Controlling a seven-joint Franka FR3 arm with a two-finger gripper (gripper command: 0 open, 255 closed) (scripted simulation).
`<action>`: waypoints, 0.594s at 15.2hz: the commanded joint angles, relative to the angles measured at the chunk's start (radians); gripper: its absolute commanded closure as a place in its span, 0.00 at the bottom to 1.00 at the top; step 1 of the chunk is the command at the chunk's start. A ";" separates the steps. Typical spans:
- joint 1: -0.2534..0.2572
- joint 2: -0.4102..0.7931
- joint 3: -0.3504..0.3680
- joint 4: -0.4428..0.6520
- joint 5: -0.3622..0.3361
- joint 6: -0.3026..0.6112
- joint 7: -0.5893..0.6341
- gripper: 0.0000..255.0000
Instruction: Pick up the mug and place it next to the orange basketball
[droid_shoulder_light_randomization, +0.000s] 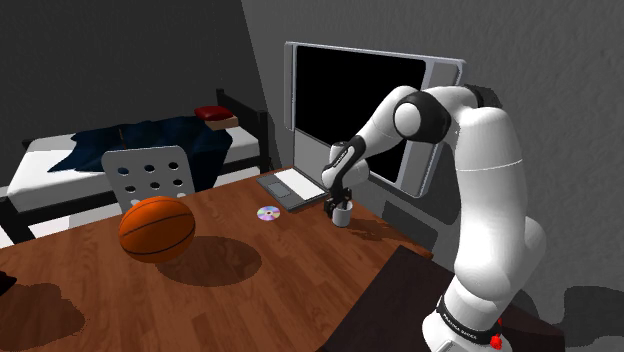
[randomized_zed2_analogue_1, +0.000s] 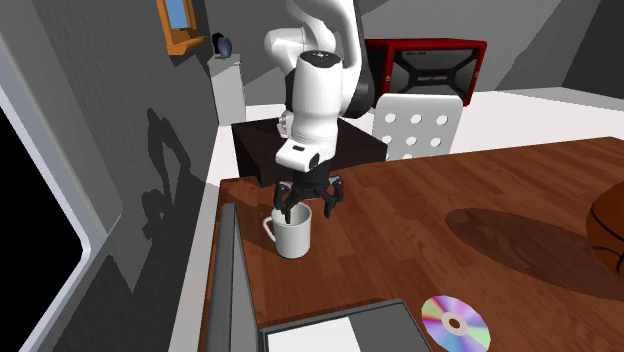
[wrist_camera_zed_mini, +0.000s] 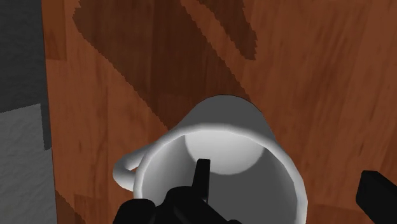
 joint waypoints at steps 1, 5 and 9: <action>-0.001 0.011 0.001 0.005 0.001 0.006 0.000 0.00; -0.001 0.011 0.001 0.006 0.001 0.006 0.000 0.00; -0.001 0.011 0.001 0.005 0.001 0.006 0.000 1.00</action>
